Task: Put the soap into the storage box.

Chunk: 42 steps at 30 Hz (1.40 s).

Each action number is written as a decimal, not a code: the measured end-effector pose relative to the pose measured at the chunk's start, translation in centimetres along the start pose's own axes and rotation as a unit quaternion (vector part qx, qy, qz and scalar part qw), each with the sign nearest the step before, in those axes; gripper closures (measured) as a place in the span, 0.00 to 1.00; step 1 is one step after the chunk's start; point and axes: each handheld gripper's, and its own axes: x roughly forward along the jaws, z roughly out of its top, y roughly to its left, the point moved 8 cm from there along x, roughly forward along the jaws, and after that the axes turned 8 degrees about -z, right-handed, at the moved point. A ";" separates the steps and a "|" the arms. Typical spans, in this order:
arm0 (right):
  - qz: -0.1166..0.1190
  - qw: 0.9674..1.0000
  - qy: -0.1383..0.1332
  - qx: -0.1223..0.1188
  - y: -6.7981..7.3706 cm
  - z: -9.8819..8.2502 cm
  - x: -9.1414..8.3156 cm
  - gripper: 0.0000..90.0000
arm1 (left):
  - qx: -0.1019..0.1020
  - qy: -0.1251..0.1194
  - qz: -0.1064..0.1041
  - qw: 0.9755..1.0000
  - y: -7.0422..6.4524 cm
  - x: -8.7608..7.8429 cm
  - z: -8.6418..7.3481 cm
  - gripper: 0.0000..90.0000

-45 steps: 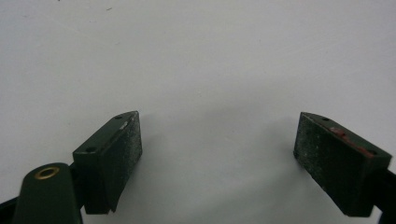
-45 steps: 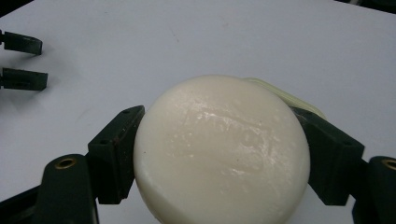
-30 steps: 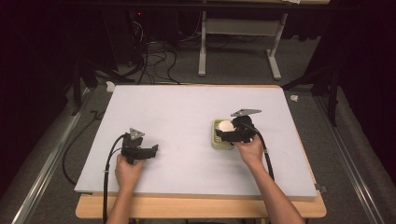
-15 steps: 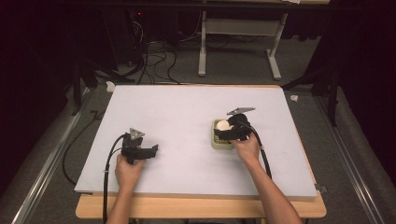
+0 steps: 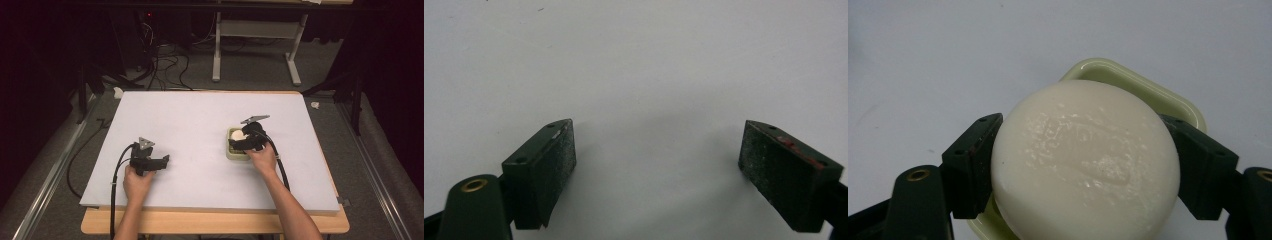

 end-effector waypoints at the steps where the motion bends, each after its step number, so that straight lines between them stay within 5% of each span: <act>1: 0.001 1.000 0.002 -0.002 0.0 0.0 0.0 0.27 | 0.000 0.000 0.000 1.000 0.0 0.0 0.0 0.17; 19: 0.002 1.000 0.013 -0.002 0.1 -0.2 0.6 0.27 | 0.000 0.000 0.000 1.000 0.0 0.0 0.0 0.17; 26: 0.008 1.000 -0.028 0.003 0.0 1.0 -0.7 0.32 | 0.000 -0.001 0.000 1.000 0.0 0.0 0.0 0.17; 42: 0.013 0.998 -0.054 0.019 -0.8 1.2 -2.6 0.30 | 0.000 -0.001 0.000 1.000 0.0 0.0 0.0 0.17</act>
